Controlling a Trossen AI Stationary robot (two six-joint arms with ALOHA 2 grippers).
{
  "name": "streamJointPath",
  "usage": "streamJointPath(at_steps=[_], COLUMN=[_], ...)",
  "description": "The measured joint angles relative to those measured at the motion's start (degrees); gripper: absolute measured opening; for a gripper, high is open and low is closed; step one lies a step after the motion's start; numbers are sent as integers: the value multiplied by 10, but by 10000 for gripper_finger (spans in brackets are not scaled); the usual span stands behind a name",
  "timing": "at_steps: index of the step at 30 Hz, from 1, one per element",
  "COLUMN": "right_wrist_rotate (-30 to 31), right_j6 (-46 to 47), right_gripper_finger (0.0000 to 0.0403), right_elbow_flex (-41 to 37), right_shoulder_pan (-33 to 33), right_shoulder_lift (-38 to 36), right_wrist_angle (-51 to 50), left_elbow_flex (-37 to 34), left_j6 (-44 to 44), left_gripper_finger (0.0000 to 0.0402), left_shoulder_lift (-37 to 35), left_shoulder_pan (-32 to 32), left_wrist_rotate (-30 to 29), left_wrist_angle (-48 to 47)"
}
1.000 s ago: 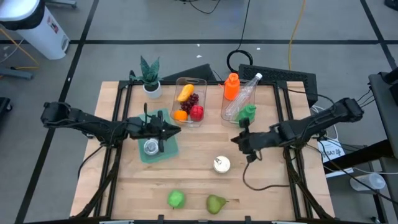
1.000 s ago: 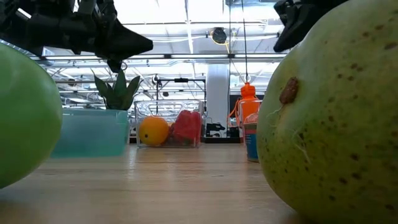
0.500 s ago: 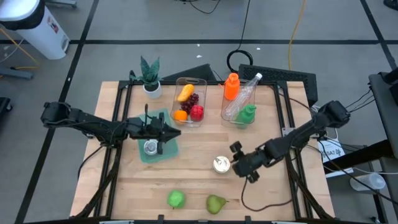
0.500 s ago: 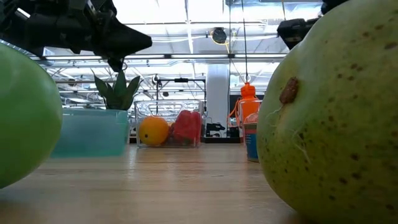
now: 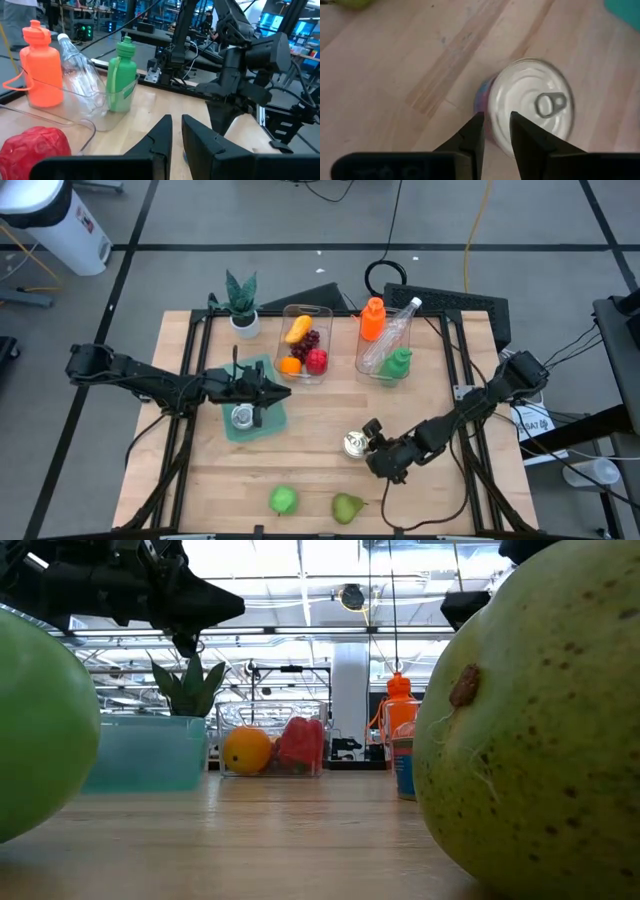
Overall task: Pick & Place Food Item
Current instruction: Put the blue and pink tuna can into the blue bin
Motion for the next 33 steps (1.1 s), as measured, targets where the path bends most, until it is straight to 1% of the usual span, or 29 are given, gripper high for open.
streamJointPath(at_steps=[9,13,16,21,24,28,31,33], right_wrist_rotate=[7,16,15,4,4,-21,-52,-63], right_j6=[16,30,62,102,124,131,144,150], right_gripper_finger=[86,81,63,11,6,2,1,0], right_elbow_flex=[1,3,3,-6,-7,-8,-9,-9], right_shoulder_pan=[1,-2,-7,-17,-21,-28,-39,-46], right_shoulder_lift=[39,59,77,109,117,102,69,40], right_wrist_angle=[10,17,14,16,19,27,40,36], left_elbow_flex=[0,0,0,0,0,1,5,15], left_j6=[-7,-13,-13,-8,-7,50,76,94], left_gripper_finger=[49,49,49,49,49,49,49,49], left_shoulder_lift=[0,0,0,0,0,13,36,59], left_shoulder_pan=[0,0,0,-2,-6,-23,-43,-53], left_wrist_rotate=[0,0,0,0,-1,0,1,16], left_wrist_angle=[1,5,9,9,9,7,7,7])
